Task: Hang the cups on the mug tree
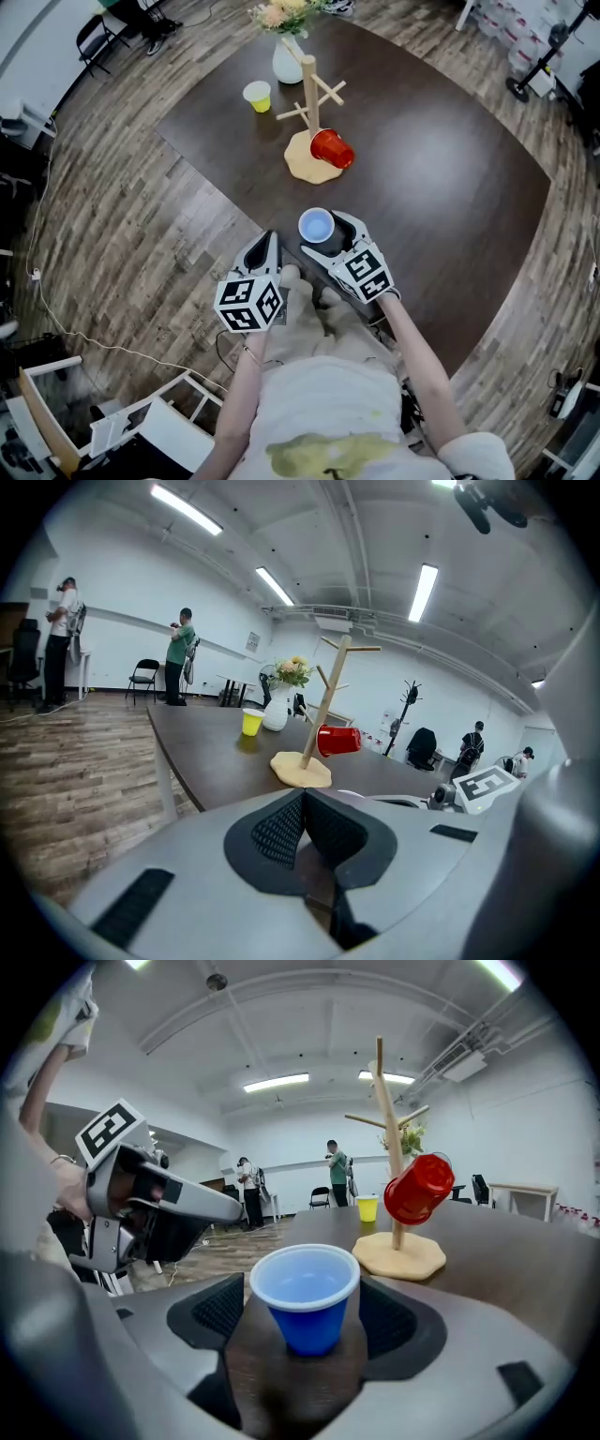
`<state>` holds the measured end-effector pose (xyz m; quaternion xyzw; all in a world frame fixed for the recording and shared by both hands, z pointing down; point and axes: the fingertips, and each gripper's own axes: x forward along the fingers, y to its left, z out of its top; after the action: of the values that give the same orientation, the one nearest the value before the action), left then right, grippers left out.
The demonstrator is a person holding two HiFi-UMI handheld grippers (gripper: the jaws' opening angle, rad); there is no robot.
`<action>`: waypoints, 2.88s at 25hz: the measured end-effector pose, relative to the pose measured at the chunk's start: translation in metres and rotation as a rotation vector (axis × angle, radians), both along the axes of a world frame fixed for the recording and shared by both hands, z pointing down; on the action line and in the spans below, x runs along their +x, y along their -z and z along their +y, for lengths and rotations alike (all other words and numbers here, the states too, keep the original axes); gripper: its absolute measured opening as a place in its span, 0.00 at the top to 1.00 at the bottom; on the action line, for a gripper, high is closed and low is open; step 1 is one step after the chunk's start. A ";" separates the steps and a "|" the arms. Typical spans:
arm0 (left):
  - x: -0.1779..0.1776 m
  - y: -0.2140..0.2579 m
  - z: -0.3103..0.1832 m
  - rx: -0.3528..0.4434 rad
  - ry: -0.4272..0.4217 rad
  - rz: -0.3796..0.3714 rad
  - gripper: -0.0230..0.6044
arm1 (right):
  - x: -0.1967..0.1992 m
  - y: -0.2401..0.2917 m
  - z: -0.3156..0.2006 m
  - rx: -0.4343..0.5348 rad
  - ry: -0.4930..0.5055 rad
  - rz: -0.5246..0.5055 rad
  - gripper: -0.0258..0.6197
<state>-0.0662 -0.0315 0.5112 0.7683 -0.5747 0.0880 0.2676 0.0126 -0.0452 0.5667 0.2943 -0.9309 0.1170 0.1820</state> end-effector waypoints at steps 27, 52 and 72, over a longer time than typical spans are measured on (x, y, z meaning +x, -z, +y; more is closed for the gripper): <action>0.016 0.025 -0.001 0.065 -0.034 -0.008 0.93 | 0.032 0.031 -0.025 0.044 -0.143 0.000 0.47; 0.041 0.091 -0.029 0.179 -0.149 0.016 0.93 | 0.093 0.131 -0.082 0.263 -0.318 0.054 0.48; 0.041 0.110 -0.080 0.200 -0.272 0.051 0.93 | 0.107 0.154 -0.159 0.367 -0.378 0.334 0.48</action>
<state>-0.0252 -0.1110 0.4011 0.8637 -0.4645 0.0464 0.1900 0.1195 -0.2038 0.4128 0.5054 -0.8223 -0.0713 0.2514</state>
